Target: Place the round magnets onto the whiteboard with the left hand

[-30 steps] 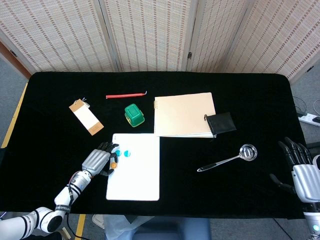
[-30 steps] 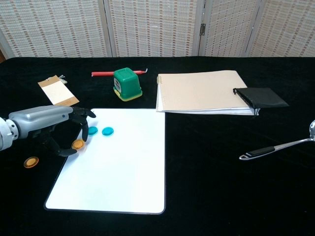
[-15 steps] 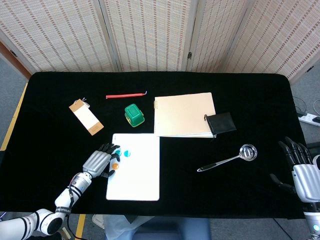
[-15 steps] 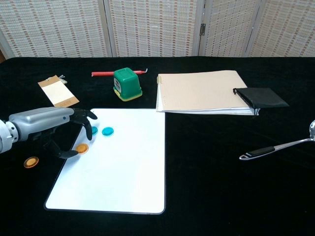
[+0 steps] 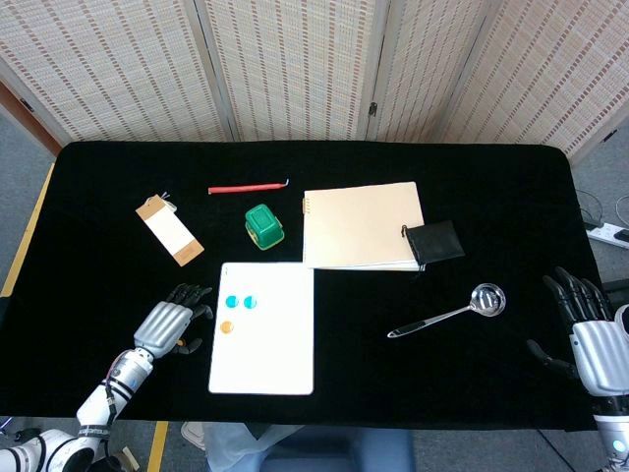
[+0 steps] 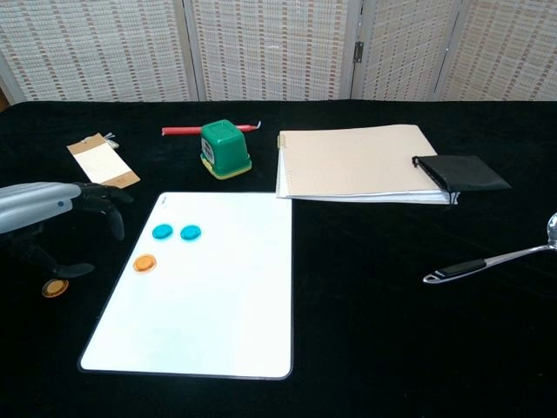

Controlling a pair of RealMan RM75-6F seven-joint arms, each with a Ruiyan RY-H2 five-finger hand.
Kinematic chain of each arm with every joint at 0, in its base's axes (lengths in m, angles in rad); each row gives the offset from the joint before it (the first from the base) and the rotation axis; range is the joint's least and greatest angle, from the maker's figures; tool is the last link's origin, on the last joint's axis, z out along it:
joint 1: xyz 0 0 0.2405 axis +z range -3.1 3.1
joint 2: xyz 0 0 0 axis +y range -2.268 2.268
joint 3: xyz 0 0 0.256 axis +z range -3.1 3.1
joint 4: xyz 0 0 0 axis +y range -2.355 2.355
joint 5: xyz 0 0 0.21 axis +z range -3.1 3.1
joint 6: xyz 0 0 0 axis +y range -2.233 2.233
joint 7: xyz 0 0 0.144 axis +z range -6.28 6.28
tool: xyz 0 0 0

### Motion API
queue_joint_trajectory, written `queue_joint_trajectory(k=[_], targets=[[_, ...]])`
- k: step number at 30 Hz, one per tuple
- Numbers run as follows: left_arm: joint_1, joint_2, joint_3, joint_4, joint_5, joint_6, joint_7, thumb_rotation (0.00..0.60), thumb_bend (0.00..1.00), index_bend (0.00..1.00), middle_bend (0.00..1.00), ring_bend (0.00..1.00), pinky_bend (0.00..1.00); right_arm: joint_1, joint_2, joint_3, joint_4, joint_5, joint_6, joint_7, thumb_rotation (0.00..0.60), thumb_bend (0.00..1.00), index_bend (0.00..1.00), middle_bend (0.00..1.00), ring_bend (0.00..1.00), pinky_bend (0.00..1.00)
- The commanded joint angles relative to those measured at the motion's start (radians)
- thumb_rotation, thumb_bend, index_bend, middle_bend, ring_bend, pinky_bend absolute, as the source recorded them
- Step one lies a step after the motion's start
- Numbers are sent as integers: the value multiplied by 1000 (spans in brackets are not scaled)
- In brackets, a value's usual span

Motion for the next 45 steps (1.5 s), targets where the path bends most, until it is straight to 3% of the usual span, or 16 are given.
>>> queue_joint_trajectory(k=[1,10,29,38,45], targets=[[29,12,24,7,19,29,4,600,376,400,105,0,0,3,1,-1,-1,-3,-3,0,600,269,0,0,0,0],[77,11,56,38,27,46,-10,600,376,420,105,0,0,11,2,0,-3,-8,-9,-1,600,268,0,0,0,0],[87,-37,37,117,17,7,-37,600,380,442,105,0,0,11,1,-3,-2,-2,-11,-3,600,269,0,0,0,0],[86,-47,30,129,16,-6,-39,600,382,501,105,0,0,12,0,-2,-1,-2,-10,-2,600,268,0,0,0,0],[79,-39,23,117,23,-11,-36,600,430,522,109,0,0,10,-2,-3,4,1,-9,5,600,269,0,0,0,0]])
